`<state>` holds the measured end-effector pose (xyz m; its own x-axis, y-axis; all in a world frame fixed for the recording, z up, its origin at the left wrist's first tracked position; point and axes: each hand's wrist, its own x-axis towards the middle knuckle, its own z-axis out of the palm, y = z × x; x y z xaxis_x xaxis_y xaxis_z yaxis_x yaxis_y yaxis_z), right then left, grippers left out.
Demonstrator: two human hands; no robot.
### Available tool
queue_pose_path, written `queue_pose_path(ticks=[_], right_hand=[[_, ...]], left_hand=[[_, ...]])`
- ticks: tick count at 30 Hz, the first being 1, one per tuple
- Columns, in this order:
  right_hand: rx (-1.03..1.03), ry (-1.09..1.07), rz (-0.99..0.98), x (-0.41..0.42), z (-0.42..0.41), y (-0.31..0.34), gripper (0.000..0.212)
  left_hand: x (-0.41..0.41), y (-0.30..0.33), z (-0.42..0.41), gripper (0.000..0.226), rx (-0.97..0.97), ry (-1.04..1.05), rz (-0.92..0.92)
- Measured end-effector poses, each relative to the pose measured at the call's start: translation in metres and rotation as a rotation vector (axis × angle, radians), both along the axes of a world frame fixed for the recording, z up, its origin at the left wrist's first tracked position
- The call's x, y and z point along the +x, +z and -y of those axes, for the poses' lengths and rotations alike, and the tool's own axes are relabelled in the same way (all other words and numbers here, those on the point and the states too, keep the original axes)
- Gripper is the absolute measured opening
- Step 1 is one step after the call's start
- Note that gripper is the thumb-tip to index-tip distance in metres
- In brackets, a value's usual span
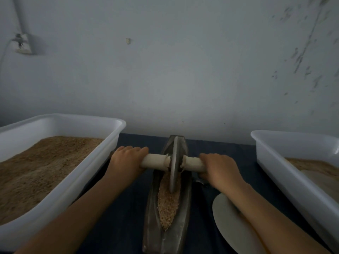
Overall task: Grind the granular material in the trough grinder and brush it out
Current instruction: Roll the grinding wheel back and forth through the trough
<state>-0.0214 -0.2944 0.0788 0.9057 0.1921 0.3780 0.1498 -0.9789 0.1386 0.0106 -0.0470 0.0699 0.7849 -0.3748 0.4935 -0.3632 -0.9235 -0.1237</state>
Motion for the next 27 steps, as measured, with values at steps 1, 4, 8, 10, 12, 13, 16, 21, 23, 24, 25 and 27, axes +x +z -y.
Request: queue_pose_path(ticks=[1,4,8,10,12,13,16,21,23,24,25,27], right_hand=[[0.005,0.014,0.002,-0.006,-0.001,-0.001,0.025],[0.018,0.042,0.002,-0.025,-0.005,-0.002,0.023],[0.03,0.076,-0.008,-0.049,-0.005,-0.002,0.022],[0.048,0.091,-0.036,-0.055,-0.004,-0.002,0.023],[0.052,0.095,-0.049,-0.057,-0.004,-0.004,0.022],[0.052,0.091,-0.049,-0.056,-0.003,-0.004,0.021],[0.045,0.071,-0.033,-0.046,-0.003,-0.004,0.021],[0.053,0.017,-0.06,-0.011,-0.002,0.001,0.026],[0.034,-0.011,-0.048,0.002,-0.001,0.004,0.025],[0.024,-0.022,-0.042,0.008,-0.001,0.005,0.025],[0.015,-0.028,-0.037,0.013,0.0,0.006,0.025],[0.009,-0.041,-0.024,0.023,0.002,0.008,0.025]], left_hand=[[-0.01,-0.001,-0.003,0.032,-0.016,-0.022,0.002],[-0.038,0.001,-0.012,0.043,-0.03,-0.116,0.033],[-0.055,0.005,-0.019,0.05,-0.036,-0.167,0.052],[-0.059,0.006,-0.021,0.055,-0.004,-0.191,0.079],[-0.059,0.005,-0.022,0.056,0.004,-0.196,0.089],[-0.058,0.005,-0.022,0.056,0.004,-0.199,0.09],[-0.047,0.004,-0.017,0.053,-0.007,-0.178,0.084],[-0.011,0.003,-0.004,0.03,-0.021,-0.072,-0.022],[0.005,0.001,-0.001,0.028,0.0,-0.005,-0.021],[0.011,0.001,0.001,0.028,0.005,0.022,-0.022],[0.016,0.0,0.004,0.027,0.009,0.05,-0.022],[0.025,0.0,0.009,0.026,0.018,0.096,-0.001]])
